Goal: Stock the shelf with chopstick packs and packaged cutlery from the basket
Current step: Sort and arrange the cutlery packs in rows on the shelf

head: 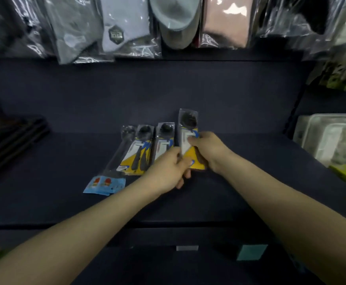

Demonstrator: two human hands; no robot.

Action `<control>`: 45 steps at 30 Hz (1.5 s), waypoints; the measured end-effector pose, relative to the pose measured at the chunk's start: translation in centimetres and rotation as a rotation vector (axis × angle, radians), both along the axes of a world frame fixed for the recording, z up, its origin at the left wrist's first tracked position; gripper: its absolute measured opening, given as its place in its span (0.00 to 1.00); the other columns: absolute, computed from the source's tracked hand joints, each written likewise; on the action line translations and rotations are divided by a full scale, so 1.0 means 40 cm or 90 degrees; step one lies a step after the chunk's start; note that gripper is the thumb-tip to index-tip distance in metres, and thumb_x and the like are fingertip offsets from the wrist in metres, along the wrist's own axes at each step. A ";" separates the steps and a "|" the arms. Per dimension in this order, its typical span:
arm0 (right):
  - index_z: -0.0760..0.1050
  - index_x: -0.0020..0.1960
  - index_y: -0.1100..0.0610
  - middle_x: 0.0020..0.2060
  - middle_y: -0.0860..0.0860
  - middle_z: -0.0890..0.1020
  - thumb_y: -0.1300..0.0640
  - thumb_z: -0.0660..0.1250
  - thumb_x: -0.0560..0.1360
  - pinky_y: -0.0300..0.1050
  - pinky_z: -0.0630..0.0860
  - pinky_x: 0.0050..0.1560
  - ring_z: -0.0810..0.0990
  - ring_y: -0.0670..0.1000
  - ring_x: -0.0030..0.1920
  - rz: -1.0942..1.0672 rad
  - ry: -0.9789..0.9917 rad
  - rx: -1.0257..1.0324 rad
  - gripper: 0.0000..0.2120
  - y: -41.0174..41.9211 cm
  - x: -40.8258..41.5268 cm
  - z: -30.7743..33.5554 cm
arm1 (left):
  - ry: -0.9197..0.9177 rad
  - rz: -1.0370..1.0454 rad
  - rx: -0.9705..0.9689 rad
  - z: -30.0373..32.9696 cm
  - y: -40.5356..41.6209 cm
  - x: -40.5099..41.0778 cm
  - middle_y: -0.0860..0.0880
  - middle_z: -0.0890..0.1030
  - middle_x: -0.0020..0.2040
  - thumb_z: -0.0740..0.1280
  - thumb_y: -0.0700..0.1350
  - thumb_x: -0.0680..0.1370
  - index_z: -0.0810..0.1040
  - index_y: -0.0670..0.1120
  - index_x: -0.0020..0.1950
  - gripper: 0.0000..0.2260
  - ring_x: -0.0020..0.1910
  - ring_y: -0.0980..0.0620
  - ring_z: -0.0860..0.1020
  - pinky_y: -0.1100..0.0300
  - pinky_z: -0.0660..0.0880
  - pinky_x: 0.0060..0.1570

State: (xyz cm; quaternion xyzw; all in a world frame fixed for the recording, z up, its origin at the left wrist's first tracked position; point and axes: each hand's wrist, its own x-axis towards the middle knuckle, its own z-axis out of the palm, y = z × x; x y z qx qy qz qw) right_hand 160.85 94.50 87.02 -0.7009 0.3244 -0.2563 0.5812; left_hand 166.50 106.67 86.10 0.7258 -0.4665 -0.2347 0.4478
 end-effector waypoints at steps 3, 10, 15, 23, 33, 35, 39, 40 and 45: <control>0.72 0.38 0.62 0.29 0.54 0.71 0.66 0.58 0.76 0.40 0.65 0.30 0.70 0.50 0.30 -0.075 0.130 -0.140 0.09 -0.042 0.036 -0.035 | -0.372 0.038 -0.004 0.022 0.049 0.086 0.52 0.77 0.36 0.62 0.45 0.78 0.76 0.46 0.55 0.08 0.35 0.53 0.76 0.61 0.67 0.36; 0.67 0.43 0.60 0.41 0.59 0.71 0.66 0.54 0.77 0.42 0.66 0.43 0.69 0.54 0.42 -0.058 0.290 -0.237 0.06 -0.040 0.113 -0.053 | -0.372 0.053 0.149 -0.014 0.101 0.284 0.48 0.61 0.75 0.58 0.66 0.71 0.60 0.56 0.73 0.32 0.74 0.47 0.57 0.48 0.59 0.71; 0.72 0.55 0.64 0.56 0.63 0.74 0.55 0.50 0.80 0.50 0.67 0.58 0.72 0.61 0.57 -0.070 0.361 -0.345 0.17 -0.013 0.141 -0.067 | -0.312 -0.012 0.221 -0.038 0.107 0.287 0.51 0.45 0.78 0.57 0.63 0.75 0.52 0.60 0.75 0.30 0.77 0.49 0.42 0.50 0.48 0.74; 0.45 0.77 0.49 0.77 0.54 0.48 0.39 0.51 0.77 0.52 0.45 0.76 0.42 0.56 0.77 0.117 0.415 -0.408 0.32 0.023 0.171 -0.088 | -0.412 -0.032 0.316 -0.045 0.103 0.289 0.51 0.39 0.78 0.53 0.68 0.73 0.46 0.65 0.74 0.32 0.76 0.46 0.37 0.45 0.48 0.73; 0.46 0.77 0.54 0.77 0.53 0.52 0.43 0.49 0.79 0.53 0.49 0.76 0.47 0.55 0.77 0.147 0.404 -0.464 0.30 0.097 0.265 -0.090 | -0.434 -0.038 0.274 -0.067 0.166 0.378 0.48 0.47 0.78 0.53 0.70 0.72 0.49 0.65 0.73 0.32 0.76 0.45 0.42 0.45 0.52 0.74; 0.47 0.76 0.53 0.77 0.53 0.53 0.42 0.49 0.79 0.54 0.50 0.75 0.47 0.55 0.77 0.134 0.405 -0.466 0.30 0.114 0.279 -0.087 | -0.437 -0.046 0.269 -0.066 0.178 0.402 0.49 0.48 0.77 0.52 0.72 0.70 0.50 0.65 0.73 0.33 0.76 0.46 0.43 0.46 0.53 0.74; 0.49 0.76 0.50 0.77 0.51 0.54 0.37 0.49 0.76 0.57 0.43 0.74 0.49 0.54 0.77 0.114 0.441 -0.508 0.32 0.122 0.276 -0.080 | -0.452 -0.073 0.260 -0.061 0.189 0.417 0.50 0.48 0.76 0.49 0.71 0.69 0.49 0.64 0.73 0.34 0.76 0.47 0.44 0.47 0.54 0.74; 0.50 0.76 0.50 0.77 0.51 0.55 0.35 0.48 0.76 0.57 0.43 0.74 0.50 0.54 0.77 0.121 0.440 -0.513 0.33 0.123 0.274 -0.078 | -0.452 -0.080 0.258 -0.062 0.188 0.420 0.49 0.48 0.76 0.51 0.69 0.72 0.49 0.63 0.74 0.32 0.76 0.48 0.43 0.48 0.54 0.74; 0.54 0.75 0.54 0.76 0.54 0.56 0.39 0.50 0.78 0.53 0.49 0.75 0.52 0.54 0.76 0.112 0.364 -0.478 0.31 0.122 0.255 -0.065 | -0.560 -0.103 0.301 -0.034 0.206 0.419 0.47 0.51 0.76 0.44 0.73 0.69 0.45 0.58 0.75 0.38 0.76 0.47 0.47 0.51 0.51 0.74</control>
